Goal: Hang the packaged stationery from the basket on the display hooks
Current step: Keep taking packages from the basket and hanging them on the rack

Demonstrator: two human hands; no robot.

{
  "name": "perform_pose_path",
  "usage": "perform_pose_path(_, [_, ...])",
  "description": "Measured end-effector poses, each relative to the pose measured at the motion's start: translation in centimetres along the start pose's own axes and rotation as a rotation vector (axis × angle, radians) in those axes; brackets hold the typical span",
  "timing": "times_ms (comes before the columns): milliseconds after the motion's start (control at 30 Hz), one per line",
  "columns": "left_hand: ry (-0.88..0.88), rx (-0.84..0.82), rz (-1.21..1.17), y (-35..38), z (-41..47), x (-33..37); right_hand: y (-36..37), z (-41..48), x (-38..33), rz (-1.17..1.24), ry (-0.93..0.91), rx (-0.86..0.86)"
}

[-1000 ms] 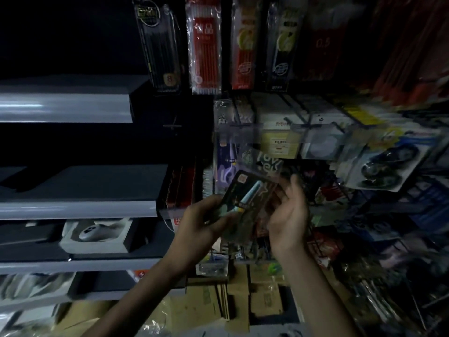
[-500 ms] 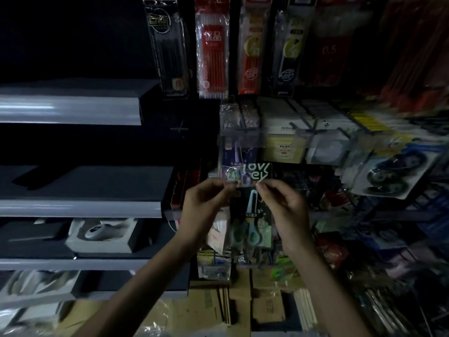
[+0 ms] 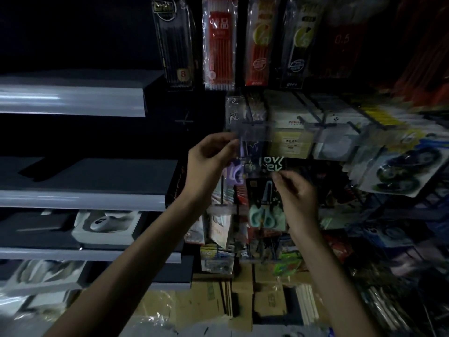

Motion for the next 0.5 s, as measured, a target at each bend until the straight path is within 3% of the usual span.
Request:
perform_pose_path(233, [-0.044,-0.209,-0.085,0.5,-0.7,2.8,0.8,0.2,-1.0,0.025,-0.002,0.008])
perform_pose_path(500, [-0.015,-0.208,0.016,0.7,0.1,4.5,2.3,1.8,-3.0,0.115,-0.011,0.028])
Point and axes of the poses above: each hand's wrist, its own z-axis towards the middle knuckle, its own y-axis out of the palm, x = y × z, the point moved 3 cm from there along z, towards the middle knuckle, and after that the axes turned 11 degrees about -z, right-handed, at the moved point
